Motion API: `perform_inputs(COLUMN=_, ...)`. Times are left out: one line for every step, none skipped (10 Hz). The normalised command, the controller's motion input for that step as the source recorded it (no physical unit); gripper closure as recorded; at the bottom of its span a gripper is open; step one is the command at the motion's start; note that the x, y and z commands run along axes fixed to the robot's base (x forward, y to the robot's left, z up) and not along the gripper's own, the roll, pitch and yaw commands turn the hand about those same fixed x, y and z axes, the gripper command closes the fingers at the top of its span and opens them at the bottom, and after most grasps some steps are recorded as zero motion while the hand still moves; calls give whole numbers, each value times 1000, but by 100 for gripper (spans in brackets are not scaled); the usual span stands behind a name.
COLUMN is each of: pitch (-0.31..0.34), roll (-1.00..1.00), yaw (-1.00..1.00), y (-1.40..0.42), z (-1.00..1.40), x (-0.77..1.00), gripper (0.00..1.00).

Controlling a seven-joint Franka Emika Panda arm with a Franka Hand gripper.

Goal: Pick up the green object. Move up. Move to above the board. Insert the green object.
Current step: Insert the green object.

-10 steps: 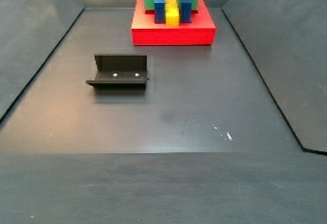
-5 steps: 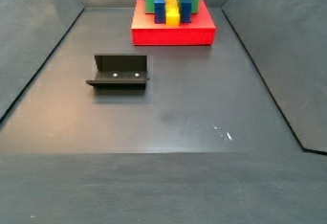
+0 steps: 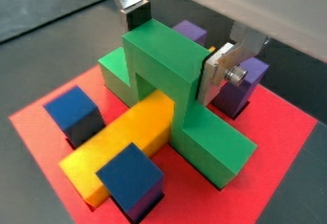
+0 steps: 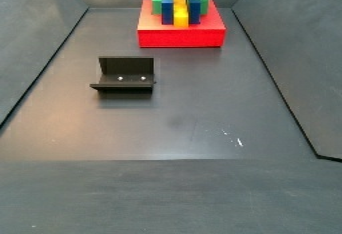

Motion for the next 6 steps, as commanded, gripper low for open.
perform_inputs(pitch=13, roll=70, yaw=-46, y=-109, z=-114, x=89, gripper=100)
perform_inputs(pitch=0, roll=1, yaw=-46, y=-9, z=-149, x=46, gripper=100)
perform_inputs(pitch=0, roll=0, yaw=-60, y=0, z=-243, x=49, gripper=100)
perform_inputs(pitch=-4, roll=0, yaw=-69, y=-3, z=-429, x=83, gripper=100)
perform_inputs(pitch=-49, roll=0, yaw=-63, y=-34, z=-611, x=91, gripper=100)
perform_inputs(pitch=-60, roll=0, yaw=-31, y=-46, z=-726, x=89, gripper=100)
